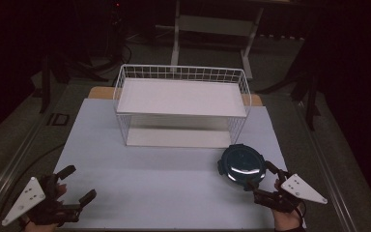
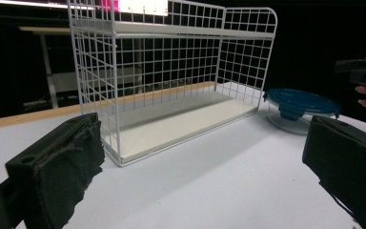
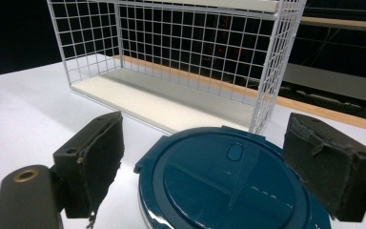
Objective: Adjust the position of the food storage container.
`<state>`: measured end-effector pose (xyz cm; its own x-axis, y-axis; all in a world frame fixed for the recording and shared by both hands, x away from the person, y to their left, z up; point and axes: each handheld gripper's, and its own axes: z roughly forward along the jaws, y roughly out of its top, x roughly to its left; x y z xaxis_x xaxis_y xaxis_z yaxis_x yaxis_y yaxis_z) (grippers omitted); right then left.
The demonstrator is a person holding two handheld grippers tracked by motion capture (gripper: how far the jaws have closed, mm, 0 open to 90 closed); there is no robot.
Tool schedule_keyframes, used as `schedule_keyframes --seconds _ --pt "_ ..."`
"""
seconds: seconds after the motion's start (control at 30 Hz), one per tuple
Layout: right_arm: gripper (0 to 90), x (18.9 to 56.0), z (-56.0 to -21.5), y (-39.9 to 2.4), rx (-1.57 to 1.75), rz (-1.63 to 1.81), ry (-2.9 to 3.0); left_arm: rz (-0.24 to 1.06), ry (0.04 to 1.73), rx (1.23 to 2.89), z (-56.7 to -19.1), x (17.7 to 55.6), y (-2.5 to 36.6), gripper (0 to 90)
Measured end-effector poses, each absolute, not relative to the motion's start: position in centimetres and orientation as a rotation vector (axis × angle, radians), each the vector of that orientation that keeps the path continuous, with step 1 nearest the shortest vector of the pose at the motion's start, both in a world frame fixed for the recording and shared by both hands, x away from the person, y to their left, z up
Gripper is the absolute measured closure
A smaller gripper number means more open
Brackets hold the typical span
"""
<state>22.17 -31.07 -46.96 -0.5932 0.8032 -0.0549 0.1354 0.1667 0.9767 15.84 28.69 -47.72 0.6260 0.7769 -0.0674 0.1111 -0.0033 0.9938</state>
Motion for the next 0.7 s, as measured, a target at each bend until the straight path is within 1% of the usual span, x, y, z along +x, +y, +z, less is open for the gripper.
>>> schedule_keyframes --seconds 0.3,0.5,0.7 --pt "14.1 21.5 -46.2 -30.5 0.870 1.472 1.856 0.613 0.769 1.508 -47.7 15.8 28.6 0.0" --pt "14.0 21.5 -44.8 -29.7 0.843 1.497 1.892 0.621 0.761 1.513 -47.6 15.6 28.6 0.0" --pt "13.2 22.4 -42.6 -29.8 0.819 1.511 1.840 0.614 0.763 1.498 -47.6 15.7 28.7 0.0"
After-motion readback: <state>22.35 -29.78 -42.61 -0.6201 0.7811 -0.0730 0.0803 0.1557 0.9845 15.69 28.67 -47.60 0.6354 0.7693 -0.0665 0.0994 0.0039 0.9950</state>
